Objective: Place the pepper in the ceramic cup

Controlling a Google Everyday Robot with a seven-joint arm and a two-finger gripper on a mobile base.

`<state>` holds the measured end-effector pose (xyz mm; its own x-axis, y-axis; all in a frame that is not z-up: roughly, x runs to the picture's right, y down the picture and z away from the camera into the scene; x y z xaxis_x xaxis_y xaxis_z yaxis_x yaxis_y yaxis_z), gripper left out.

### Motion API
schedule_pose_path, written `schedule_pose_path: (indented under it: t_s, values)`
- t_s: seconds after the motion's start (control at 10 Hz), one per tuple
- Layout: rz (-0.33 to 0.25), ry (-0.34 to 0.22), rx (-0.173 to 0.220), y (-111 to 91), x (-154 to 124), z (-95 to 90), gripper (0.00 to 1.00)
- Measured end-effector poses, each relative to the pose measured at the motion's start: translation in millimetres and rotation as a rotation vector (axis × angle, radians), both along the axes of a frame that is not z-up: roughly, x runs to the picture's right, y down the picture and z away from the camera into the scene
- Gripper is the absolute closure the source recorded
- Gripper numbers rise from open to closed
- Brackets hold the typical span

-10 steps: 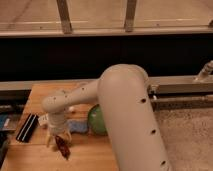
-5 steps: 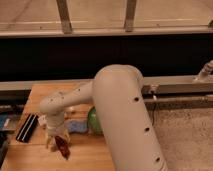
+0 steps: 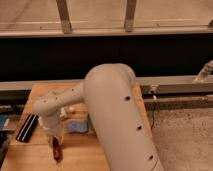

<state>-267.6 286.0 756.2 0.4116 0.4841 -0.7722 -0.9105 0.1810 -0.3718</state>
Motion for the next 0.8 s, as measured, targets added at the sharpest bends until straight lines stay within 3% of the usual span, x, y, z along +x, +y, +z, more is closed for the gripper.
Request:
schedule_pose_path:
  t_s: [0.5, 0.8]
  values:
    - [-0.006, 0.029, 0.078, -17.9, 3.8, -14.5, 1.00]
    - [0.006, 0.056, 0.154, -54.2, 16.9, -32.8, 1.00]
